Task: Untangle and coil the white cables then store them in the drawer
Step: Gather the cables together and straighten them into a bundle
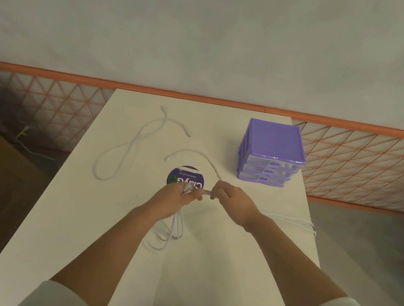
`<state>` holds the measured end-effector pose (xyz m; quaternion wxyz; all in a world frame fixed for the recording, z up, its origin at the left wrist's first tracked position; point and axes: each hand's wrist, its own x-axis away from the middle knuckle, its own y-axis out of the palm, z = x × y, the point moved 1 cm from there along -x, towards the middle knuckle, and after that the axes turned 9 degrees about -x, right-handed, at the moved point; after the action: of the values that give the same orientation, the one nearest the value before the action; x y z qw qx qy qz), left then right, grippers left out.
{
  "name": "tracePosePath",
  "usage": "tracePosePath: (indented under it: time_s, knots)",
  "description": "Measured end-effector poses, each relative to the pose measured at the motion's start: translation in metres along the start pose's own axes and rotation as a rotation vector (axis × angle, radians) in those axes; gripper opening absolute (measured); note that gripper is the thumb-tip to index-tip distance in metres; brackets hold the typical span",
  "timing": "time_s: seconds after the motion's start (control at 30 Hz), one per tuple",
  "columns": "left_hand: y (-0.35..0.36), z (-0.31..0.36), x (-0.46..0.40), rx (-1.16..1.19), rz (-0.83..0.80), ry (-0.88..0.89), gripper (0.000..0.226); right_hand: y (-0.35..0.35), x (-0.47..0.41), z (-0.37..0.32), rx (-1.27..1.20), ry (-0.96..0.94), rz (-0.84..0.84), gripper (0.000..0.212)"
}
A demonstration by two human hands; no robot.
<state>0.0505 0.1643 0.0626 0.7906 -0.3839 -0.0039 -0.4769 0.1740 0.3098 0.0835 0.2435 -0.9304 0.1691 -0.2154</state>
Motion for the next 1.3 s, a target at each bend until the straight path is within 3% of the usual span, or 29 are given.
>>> tracePosePath:
  time_s: [0.07,0.13,0.37,0.47,0.53,0.67,0.8,0.93,1.0,1.1,1.2,1.3]
  knots:
    - [0.002,0.002,-0.002,-0.054,0.057,-0.032,0.051,-0.011,0.005,0.011,0.192,-0.058,-0.040,0.010]
    - [0.004,0.006,-0.004,-0.082,0.139,-0.077,0.053,-0.019,0.009,0.027,0.321,-0.064,-0.008,0.021]
    - [0.007,-0.003,-0.002,-0.060,0.283,-0.213,0.043,-0.053,0.028,0.077,0.271,0.081,0.086,0.010]
    - [0.008,-0.006,-0.003,-0.024,0.361,-0.249,0.043,-0.066,0.034,0.090,0.386,0.123,0.160,0.039]
    - [0.005,-0.010,-0.002,0.007,0.405,-0.270,0.043,-0.075,0.039,0.102,0.450,0.153,0.203,0.040]
    - [0.002,-0.018,0.000,0.085,0.451,-0.309,0.041,-0.087,0.043,0.129,0.309,0.188,0.234,0.006]
    - [0.004,-0.018,-0.001,0.122,0.457,-0.316,0.041,-0.098,0.039,0.137,0.111,0.147,0.331,0.013]
    - [0.001,-0.021,-0.003,0.158,0.495,-0.341,0.040,-0.113,0.044,0.137,-0.066,0.209,0.366,0.048]
    - [0.000,-0.025,-0.003,0.161,0.505,-0.352,0.039,-0.117,0.046,0.137,-0.138,0.208,0.357,0.053]
    - [0.000,-0.025,-0.005,0.166,0.501,-0.350,0.039,-0.116,0.044,0.139,-0.147,0.208,0.334,0.044]
    - [-0.002,-0.025,-0.007,0.172,0.497,-0.356,0.039,-0.116,0.039,0.147,-0.169,0.235,0.314,0.013]
    - [-0.005,-0.029,-0.009,0.178,0.491,-0.370,0.040,-0.127,0.036,0.151,-0.036,0.190,0.333,0.017]
